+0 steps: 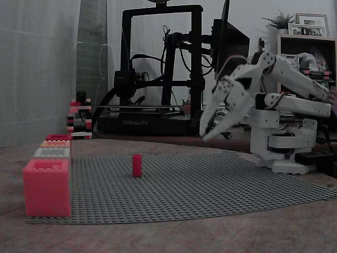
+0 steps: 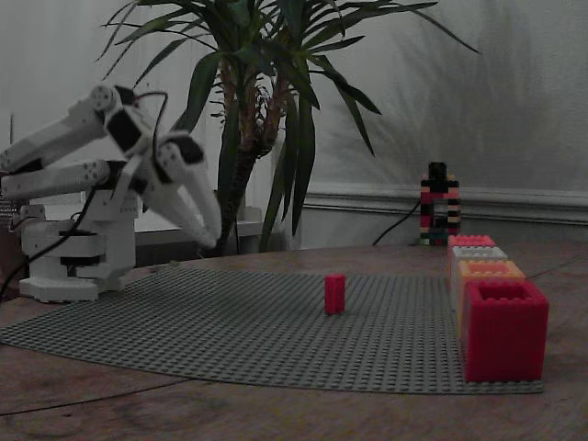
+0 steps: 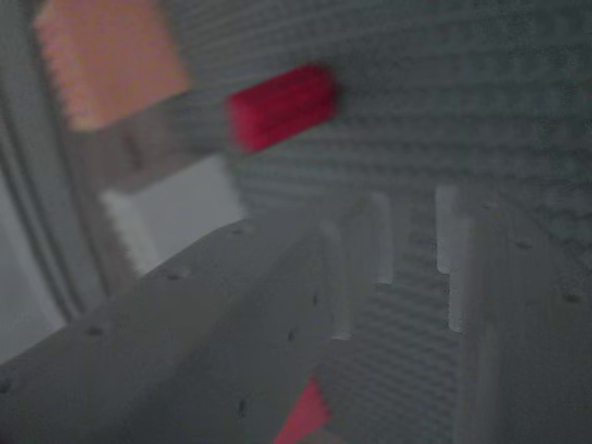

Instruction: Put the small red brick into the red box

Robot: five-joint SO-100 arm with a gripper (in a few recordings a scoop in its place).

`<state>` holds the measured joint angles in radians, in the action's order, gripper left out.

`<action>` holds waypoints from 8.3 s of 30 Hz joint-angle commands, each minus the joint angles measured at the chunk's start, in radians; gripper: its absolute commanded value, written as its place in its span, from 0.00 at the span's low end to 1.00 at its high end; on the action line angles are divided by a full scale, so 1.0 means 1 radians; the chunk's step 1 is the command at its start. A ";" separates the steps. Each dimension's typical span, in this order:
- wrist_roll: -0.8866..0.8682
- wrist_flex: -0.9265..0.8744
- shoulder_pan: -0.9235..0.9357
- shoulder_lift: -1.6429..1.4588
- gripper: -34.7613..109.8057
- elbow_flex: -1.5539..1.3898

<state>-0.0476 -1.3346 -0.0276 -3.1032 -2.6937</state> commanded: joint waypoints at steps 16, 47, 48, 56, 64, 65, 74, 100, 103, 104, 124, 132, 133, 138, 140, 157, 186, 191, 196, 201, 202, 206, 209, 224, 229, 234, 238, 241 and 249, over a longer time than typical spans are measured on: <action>0.017 0.092 -0.014 1.267 0.25 0.974; -0.058 0.080 -0.055 1.729 0.34 1.209; -0.058 0.083 -0.055 1.735 0.34 1.210; -0.046 0.120 -0.055 1.802 0.24 1.227; -0.080 0.192 0.008 1.802 0.24 1.388; -0.092 0.199 0.028 1.805 0.24 1.416; -0.055 0.032 0.005 1.815 0.24 1.463; 0.175 -0.106 -0.170 1.835 0.35 1.364; 0.371 -0.106 -0.169 1.822 0.38 1.368; 0.439 -0.106 -0.169 1.822 0.38 1.368; 1.262 0.120 -0.184 1.862 0.39 1.261; 1.324 0.117 -0.192 1.875 0.42 1.238; 1.328 0.107 -0.193 1.875 0.42 1.236; 1.333 0.103 -0.193 1.873 0.42 1.221; 1.333 0.103 -0.193 1.873 0.42 1.213; 1.262 0.147 -0.193 1.910 0.24 1.195; 0.187 0.578 0.256 1.954 0.24 1.692; 0.195 0.647 0.298 2.052 0.24 1.749; 0.212 0.672 0.299 2.132 0.24 1.798; 0.215 0.673 0.302 2.204 0.24 1.867; 0.218 0.673 0.302 2.218 0.24 1.879; 0.229 0.683 0.302 2.278 0.26 1.942; 0.236 0.683 0.301 2.315 0.25 1.980; 0.255 0.687 0.299 2.267 0.30 1.953; 0.261 0.798 0.272 1.922 0.24 1.588; 0.262 0.787 0.213 1.505 0.24 1.197; 0.273 0.716 0.155 1.221 0.24 0.874; 0.255 0.572 0.110 1.046 0.24 0.666; 0.209 0.387 0.092 0.624 0.25 0.156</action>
<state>0.1488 -0.9081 0.0629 -2.2933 -2.3823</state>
